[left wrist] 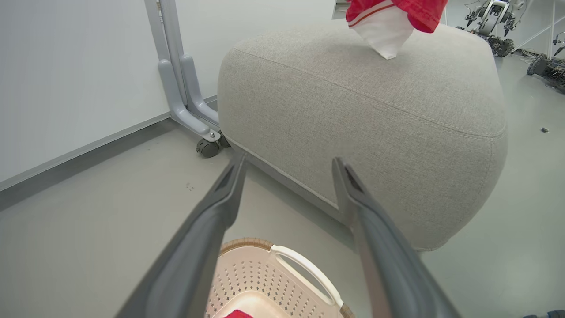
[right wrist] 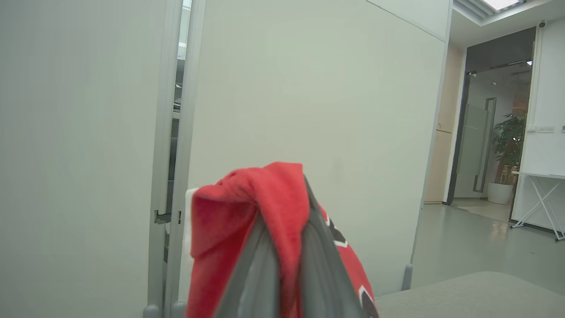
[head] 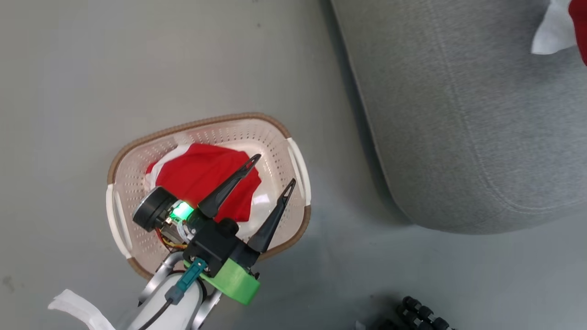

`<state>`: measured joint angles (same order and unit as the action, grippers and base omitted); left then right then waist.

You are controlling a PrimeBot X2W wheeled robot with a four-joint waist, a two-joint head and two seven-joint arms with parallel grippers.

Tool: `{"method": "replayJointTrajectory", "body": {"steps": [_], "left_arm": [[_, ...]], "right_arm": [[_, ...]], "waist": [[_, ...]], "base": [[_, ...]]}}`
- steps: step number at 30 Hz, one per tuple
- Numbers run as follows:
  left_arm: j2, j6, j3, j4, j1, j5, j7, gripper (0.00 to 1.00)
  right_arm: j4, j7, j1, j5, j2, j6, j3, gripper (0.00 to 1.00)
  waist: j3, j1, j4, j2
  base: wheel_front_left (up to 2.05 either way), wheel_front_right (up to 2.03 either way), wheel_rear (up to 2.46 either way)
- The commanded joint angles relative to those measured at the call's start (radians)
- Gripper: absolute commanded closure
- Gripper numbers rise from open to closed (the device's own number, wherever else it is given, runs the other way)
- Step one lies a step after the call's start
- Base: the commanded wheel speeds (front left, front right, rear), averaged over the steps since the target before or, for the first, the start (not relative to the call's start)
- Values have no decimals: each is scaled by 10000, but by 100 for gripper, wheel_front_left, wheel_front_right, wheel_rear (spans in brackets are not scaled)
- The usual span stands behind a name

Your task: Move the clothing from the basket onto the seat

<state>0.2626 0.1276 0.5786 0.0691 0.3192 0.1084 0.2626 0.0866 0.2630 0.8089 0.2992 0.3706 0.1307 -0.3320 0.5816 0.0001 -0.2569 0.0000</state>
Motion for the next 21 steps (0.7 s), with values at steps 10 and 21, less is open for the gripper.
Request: {"method": "replayJointTrajectory", "body": {"steps": [10,21], "left_arm": [[119,32,40,-27,484,-206,31,0],[-283,-189,-159,322,65,-143,31,0]], "right_arm": [[3052,29,-143,-643,-801,1,-690,100],[3057,29,-1332,-2079,-1895,-1,-1965,0]], "waist": [[1385,-1,1043,0],[68,-1,1321,0]], "base": [[0,0,0],[0,0,0]]}}
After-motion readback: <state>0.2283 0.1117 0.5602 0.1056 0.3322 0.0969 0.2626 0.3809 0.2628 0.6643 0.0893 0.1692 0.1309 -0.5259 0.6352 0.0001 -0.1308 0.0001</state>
